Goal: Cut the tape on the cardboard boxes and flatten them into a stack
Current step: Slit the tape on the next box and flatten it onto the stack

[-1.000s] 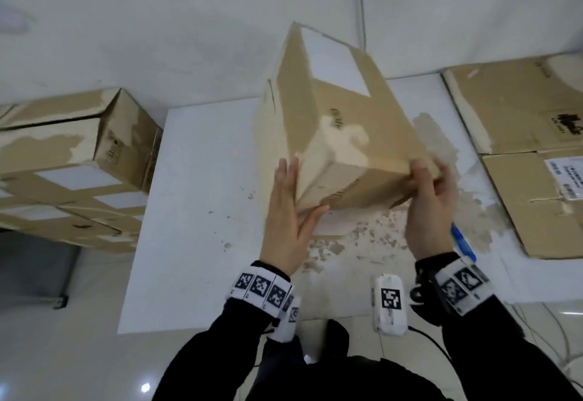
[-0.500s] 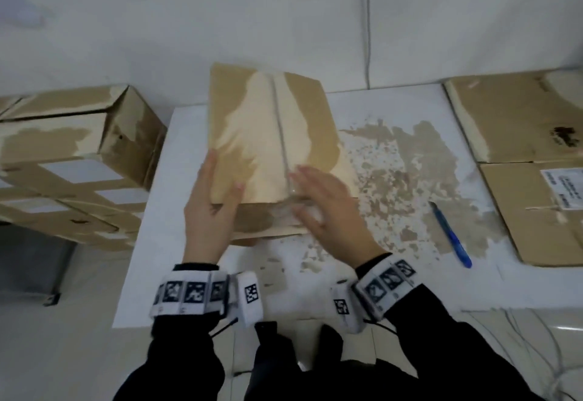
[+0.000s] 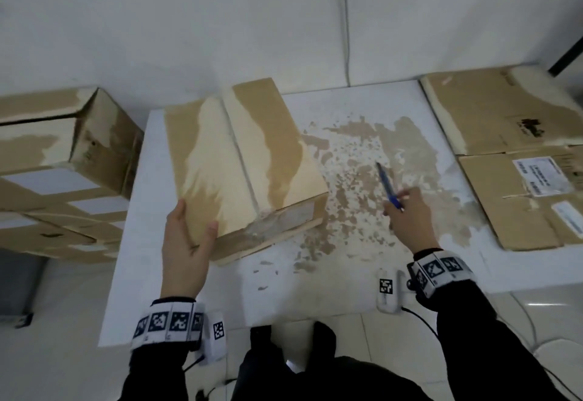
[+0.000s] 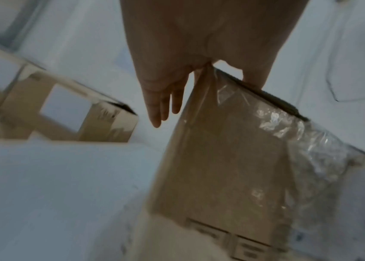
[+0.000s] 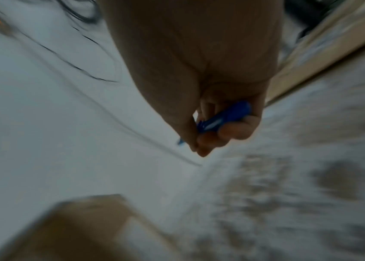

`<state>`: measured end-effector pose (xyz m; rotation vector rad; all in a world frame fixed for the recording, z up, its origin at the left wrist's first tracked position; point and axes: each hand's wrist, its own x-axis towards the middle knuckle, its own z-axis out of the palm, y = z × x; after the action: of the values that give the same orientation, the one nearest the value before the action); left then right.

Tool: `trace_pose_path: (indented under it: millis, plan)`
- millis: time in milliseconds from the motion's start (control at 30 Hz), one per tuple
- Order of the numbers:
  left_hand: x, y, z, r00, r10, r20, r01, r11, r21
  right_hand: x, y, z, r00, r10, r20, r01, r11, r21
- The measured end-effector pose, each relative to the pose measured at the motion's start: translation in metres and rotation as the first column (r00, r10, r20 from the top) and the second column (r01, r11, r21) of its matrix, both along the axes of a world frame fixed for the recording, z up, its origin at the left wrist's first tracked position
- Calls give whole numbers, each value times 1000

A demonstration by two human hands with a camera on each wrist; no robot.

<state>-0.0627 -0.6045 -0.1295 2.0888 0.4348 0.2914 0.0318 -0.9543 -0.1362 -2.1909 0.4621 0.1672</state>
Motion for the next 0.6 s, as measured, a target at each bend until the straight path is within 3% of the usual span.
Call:
trace_pose_path:
  millis: [67,167,267,433,600]
  plan:
    - [4,12,4,993,-91,-70,102,980,169,8,50,43,978,190,90,-195,979,54]
    - [18,34,14,966,-238,-98,257,877,407,26,126,94,891,446,87,-454,883,117]
    - [46,56,22,937,-338,-85,330,784,526,59,192,117,804,593,51,-592,805,-21]
    - [82,68,22,859,-464,-216,492,636,595,111,267,124,756,642,-126,-640,686,-346]
    - [82,71,8,864,-483,-143,473,681,559,136,294,106,756,626,-193,-626,604,-494]
